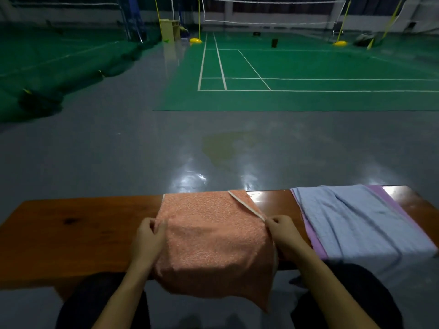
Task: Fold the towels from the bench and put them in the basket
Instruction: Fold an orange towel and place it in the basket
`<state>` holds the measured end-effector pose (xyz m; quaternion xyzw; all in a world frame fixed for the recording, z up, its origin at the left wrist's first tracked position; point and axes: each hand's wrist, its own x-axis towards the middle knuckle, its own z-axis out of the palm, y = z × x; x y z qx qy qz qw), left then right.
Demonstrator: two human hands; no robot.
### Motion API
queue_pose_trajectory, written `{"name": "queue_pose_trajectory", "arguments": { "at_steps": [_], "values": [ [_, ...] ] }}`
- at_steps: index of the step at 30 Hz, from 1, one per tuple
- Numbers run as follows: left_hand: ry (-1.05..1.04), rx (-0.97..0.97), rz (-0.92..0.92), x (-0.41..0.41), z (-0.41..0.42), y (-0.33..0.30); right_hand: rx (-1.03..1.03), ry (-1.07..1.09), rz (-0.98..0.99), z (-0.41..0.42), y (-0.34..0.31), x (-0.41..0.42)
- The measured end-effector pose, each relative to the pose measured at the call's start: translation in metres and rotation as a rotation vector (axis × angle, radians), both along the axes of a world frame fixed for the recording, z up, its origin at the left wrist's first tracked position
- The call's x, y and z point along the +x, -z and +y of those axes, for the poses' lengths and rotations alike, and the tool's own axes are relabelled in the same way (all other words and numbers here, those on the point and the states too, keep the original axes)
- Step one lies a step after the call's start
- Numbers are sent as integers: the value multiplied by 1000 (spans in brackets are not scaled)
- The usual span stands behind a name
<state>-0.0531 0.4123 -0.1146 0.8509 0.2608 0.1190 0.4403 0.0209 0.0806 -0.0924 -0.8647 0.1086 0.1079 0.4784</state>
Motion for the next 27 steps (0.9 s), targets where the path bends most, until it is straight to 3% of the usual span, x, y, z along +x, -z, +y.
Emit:
{"name": "queue_pose_trajectory", "arguments": {
  "at_steps": [3, 8, 11, 15, 19, 23, 27],
  "values": [
    [43, -185, -92, 5, 4, -13, 79, 44, 93, 2, -12, 1],
    [42, -252, -158, 15, 1, -51, 270, 79, -44, 8, -35, -2],
    [-4, -319, -192, 24, 6, -78, 209, 111, -144, 3, -44, 2],
    [130, -307, -256, 28, 13, -106, 193, 207, -179, 2, -69, 5],
    [206, -442, -401, 25, 9, -134, 423, 301, -136, 3, -95, 11],
    [246, -556, -490, 19, 7, -161, 518, 247, -159, 3, -122, 9],
    [263, -516, -521, 20, 15, -181, 460, 151, -374, -1, -146, 11]
  ]
}}
